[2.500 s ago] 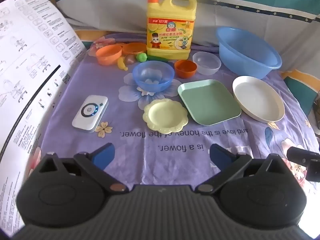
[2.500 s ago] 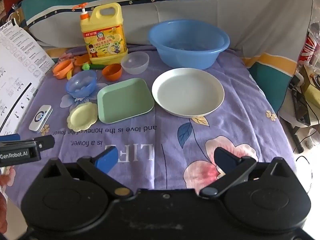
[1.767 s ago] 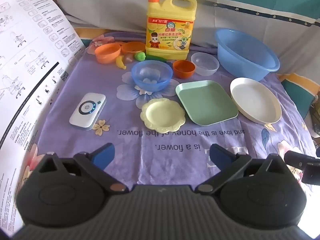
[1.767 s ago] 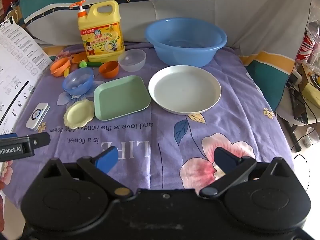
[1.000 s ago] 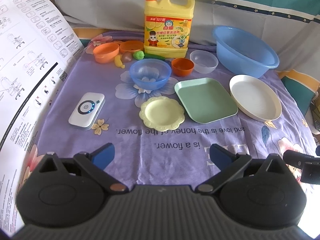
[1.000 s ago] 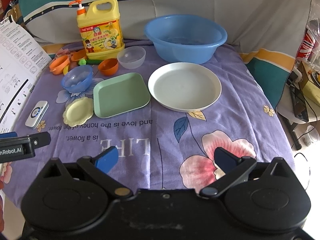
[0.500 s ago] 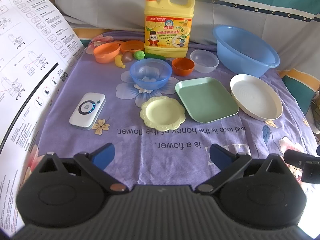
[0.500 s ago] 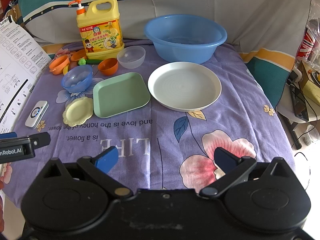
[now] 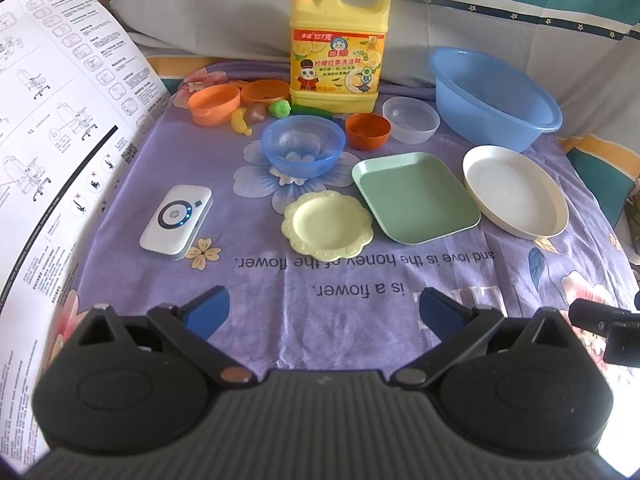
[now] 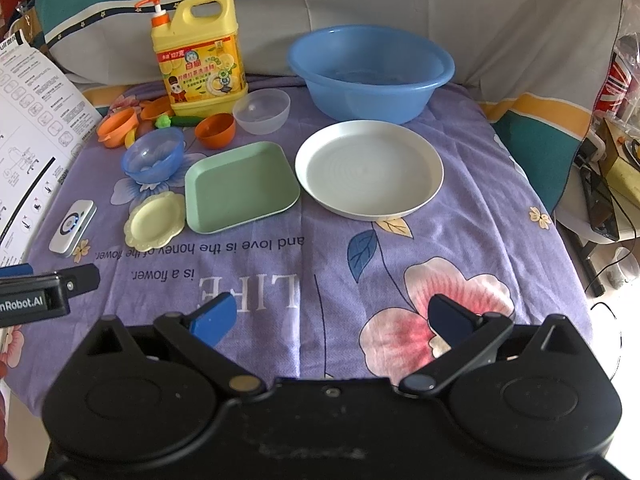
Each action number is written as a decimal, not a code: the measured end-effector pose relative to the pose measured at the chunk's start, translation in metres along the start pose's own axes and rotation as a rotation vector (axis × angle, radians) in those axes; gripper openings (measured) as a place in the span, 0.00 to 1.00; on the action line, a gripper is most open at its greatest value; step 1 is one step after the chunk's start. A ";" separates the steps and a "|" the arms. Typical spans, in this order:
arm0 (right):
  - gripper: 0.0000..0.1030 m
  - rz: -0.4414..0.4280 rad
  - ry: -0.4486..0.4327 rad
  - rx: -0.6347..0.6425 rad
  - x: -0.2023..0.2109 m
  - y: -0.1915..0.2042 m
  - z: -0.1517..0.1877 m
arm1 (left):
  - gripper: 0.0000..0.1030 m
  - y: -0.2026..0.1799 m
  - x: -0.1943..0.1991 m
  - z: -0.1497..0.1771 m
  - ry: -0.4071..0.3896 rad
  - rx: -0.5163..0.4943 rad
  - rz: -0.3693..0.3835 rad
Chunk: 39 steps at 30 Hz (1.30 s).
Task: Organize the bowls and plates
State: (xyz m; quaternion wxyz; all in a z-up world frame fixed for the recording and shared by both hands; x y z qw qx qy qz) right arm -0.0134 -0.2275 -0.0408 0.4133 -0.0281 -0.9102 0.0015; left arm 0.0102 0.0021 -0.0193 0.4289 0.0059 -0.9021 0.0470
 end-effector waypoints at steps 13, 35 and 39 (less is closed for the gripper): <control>1.00 -0.004 0.016 -0.003 -0.006 -0.001 0.000 | 1.00 -0.002 -0.006 0.002 0.011 -0.019 -0.005; 1.00 0.010 0.009 -0.140 -0.066 -0.067 -0.020 | 1.00 -0.059 -0.072 -0.028 0.008 -0.133 0.082; 1.00 0.017 -0.011 -0.193 -0.088 -0.091 -0.035 | 1.00 -0.080 -0.091 -0.042 0.004 -0.164 0.124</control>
Point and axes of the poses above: each gripper's, at about its wrist camera, not at the fingertips, and x roughly against the way its jaws point, y to its left, z to its underside, the point moved 2 cm from there along -x, roughly the way its jaws point, and after that the axes turned 4 degrees about x, right-handed, at the moved point
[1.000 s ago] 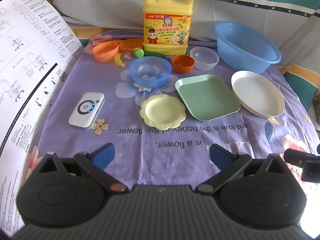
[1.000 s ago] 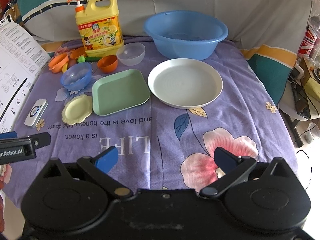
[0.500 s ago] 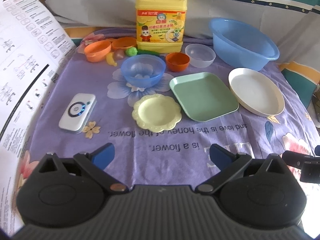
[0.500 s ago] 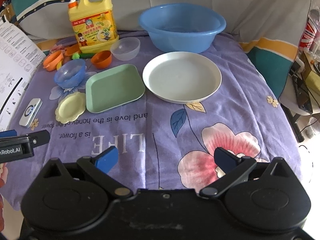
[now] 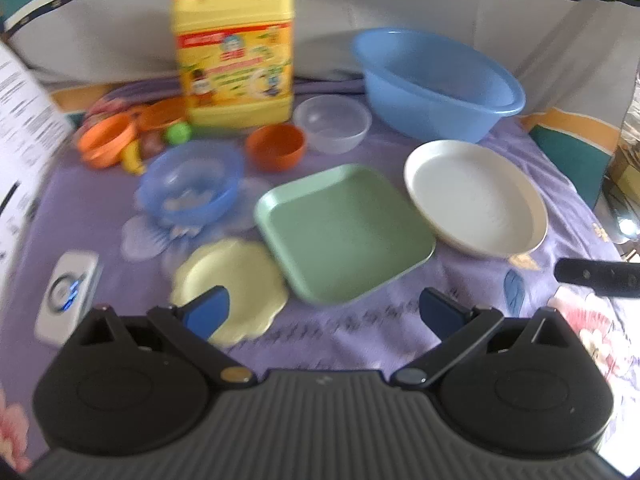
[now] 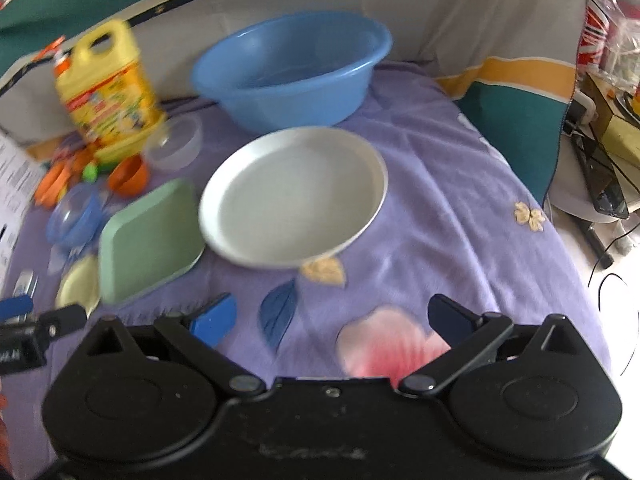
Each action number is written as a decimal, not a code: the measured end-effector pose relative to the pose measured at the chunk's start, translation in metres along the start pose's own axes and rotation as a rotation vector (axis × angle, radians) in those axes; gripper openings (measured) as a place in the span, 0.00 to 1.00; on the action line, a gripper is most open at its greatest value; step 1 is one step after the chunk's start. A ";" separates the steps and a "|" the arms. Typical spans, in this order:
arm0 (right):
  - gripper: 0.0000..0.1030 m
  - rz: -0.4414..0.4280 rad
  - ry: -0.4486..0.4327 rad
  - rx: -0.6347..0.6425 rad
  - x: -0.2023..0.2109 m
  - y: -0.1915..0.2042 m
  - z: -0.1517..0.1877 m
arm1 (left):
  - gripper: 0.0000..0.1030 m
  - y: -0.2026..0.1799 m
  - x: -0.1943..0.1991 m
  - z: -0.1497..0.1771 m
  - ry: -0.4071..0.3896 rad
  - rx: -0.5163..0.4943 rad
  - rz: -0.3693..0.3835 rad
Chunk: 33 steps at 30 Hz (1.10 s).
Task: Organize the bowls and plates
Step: 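Reach the right gripper to the white round plate rim and grasp it, then carry the white plate with the right gripper toward the white power bank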
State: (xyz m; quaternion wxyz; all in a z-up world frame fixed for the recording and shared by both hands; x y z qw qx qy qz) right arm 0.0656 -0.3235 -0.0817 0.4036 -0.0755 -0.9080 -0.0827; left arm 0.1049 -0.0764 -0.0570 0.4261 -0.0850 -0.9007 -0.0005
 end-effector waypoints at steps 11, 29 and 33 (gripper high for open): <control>0.51 -0.017 -0.010 -0.059 -0.070 -0.027 -0.046 | 1.00 -0.042 -0.067 -0.050 0.000 -0.068 0.049; 0.09 0.035 -0.008 -0.067 -0.086 -0.073 -0.030 | 0.70 -0.124 -0.138 -0.078 0.064 -0.210 0.142; 0.09 0.020 -0.013 -0.096 -0.083 -0.084 -0.026 | 0.60 -0.140 -0.151 -0.074 0.101 -0.229 0.154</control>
Point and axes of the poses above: each gripper's, at about its wrist camera, not at the fingertips, and x roughly against the way its jaws point, y to its left, z to its underside, the point moved 2 cm from there along -x, roughly the way its jaws point, and after that the axes turned 4 degrees about x, right-handed, at the moved point
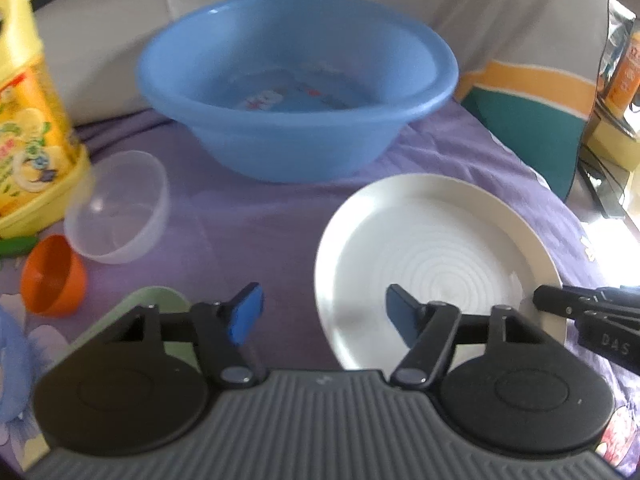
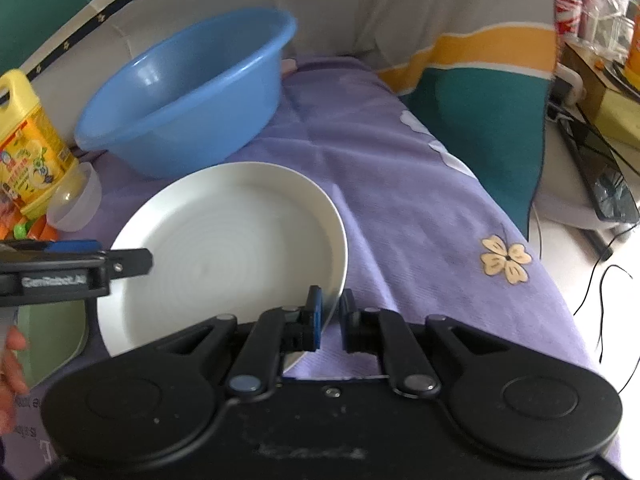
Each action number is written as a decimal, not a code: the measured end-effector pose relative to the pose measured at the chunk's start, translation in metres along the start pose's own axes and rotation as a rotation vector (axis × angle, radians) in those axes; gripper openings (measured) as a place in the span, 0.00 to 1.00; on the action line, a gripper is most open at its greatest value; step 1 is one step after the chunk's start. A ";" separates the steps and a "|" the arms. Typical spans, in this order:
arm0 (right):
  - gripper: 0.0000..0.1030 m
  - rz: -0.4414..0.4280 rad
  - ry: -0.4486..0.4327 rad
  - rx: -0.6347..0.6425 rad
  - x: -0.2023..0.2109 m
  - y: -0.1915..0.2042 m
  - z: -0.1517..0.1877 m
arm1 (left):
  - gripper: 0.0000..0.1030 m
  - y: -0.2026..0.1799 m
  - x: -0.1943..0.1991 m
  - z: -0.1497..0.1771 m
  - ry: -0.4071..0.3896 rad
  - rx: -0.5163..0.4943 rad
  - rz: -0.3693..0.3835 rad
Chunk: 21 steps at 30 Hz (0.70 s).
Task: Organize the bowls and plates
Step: 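Carry the white plate with the right gripper toward the white power bank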
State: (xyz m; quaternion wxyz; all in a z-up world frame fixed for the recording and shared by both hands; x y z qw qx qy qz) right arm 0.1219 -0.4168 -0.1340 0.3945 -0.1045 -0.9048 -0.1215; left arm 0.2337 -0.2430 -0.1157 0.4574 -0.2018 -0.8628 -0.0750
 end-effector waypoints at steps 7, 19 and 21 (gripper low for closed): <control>0.13 -0.002 -0.022 0.006 0.001 0.002 0.000 | 0.39 -0.012 -0.005 0.000 0.011 -0.025 0.020; 0.29 -0.009 -0.014 -0.016 0.011 0.013 0.002 | 0.38 -0.018 0.022 0.004 0.010 -0.043 -0.028; 0.29 -0.010 -0.006 -0.013 0.020 0.018 0.006 | 0.39 -0.020 0.033 0.009 0.003 -0.052 -0.047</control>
Point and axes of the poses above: each gripper's, at about its wrist camera, not at the fingertips, and x roughly against the way its jaws point, y to its left, z to its underside, the point moved 2 cm from there along -x, roughly the way its jaws point, and after that the axes turned 4 degrees about x, right-handed, at the moved point
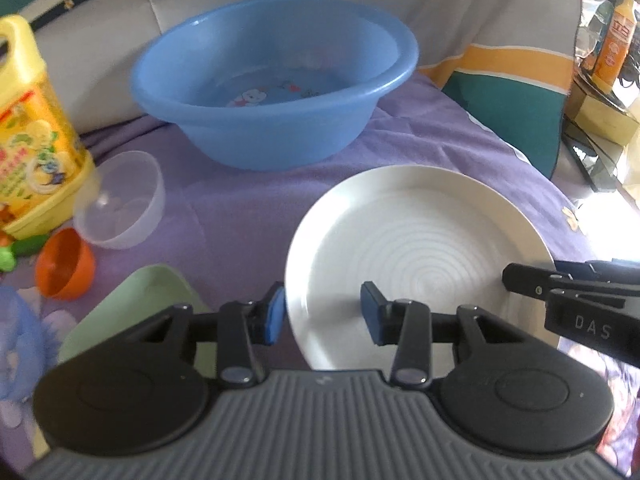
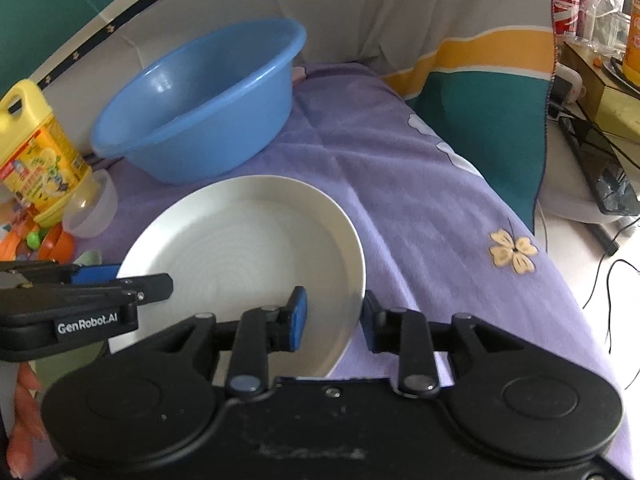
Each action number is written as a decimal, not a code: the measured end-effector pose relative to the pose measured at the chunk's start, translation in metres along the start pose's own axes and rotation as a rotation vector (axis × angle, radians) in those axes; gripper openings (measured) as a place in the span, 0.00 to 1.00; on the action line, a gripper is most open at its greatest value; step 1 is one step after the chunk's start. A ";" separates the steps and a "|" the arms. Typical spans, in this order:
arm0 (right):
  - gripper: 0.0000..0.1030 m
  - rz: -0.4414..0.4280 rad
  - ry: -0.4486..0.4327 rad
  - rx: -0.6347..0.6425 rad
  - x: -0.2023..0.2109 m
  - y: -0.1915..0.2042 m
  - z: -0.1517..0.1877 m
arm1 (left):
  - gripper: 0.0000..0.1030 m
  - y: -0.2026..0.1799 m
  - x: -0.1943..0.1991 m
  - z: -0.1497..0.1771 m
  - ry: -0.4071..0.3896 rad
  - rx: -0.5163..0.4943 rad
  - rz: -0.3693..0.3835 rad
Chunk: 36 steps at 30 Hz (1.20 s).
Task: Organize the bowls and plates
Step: 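Carry the white plate with the right gripper toward the white power bank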
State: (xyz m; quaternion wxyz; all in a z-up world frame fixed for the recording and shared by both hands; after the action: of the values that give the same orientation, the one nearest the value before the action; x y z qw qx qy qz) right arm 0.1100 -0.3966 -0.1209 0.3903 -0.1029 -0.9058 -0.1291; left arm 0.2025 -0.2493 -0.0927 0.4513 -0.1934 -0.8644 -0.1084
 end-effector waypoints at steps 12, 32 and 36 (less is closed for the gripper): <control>0.29 -0.070 0.024 0.104 0.069 0.064 0.033 | 0.39 0.042 0.087 0.060 -0.008 0.115 -0.032; 0.29 -0.299 0.054 0.488 0.146 0.283 0.109 | 0.43 0.200 0.230 0.214 -0.048 0.450 -0.215; 0.29 -0.323 0.076 0.542 0.150 0.318 0.124 | 0.43 0.222 0.240 0.239 -0.051 0.491 -0.238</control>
State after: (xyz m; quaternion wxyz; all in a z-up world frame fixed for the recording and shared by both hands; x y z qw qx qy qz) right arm 0.0157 -0.0442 -0.0447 0.4114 0.1548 -0.8966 0.0530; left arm -0.0025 0.0938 -0.0286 0.4468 0.0222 -0.8925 0.0571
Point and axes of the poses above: each gripper's, at about its wrist camera, not at the fingertips, and x roughly against the way its jaws point, y to its left, z to its underside, the point moved 2 cm from there along -x, roughly the way its jaws point, and after that the axes turned 4 degrees about x, right-handed, at the moved point
